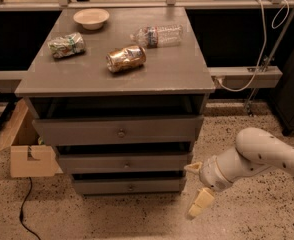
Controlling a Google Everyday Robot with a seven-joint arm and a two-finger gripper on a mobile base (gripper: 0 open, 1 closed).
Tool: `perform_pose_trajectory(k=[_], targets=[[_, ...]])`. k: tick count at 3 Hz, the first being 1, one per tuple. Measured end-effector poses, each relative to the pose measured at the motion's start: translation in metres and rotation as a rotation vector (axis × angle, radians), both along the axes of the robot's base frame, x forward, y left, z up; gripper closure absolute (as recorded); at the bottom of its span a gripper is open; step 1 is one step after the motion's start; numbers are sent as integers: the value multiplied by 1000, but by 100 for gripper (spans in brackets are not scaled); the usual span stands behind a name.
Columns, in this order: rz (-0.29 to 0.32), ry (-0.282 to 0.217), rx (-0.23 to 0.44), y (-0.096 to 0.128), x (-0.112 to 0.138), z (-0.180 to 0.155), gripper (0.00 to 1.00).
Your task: Open bottom drawer
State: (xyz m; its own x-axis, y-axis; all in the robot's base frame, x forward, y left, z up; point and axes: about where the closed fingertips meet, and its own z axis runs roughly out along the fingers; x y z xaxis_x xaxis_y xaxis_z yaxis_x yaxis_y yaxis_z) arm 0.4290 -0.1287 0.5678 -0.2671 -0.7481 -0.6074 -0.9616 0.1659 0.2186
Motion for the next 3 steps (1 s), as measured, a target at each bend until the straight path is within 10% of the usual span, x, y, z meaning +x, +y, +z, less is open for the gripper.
perform_pose_trajectory(k=[3], targets=[[125, -76, 55, 31, 35, -134, 0]])
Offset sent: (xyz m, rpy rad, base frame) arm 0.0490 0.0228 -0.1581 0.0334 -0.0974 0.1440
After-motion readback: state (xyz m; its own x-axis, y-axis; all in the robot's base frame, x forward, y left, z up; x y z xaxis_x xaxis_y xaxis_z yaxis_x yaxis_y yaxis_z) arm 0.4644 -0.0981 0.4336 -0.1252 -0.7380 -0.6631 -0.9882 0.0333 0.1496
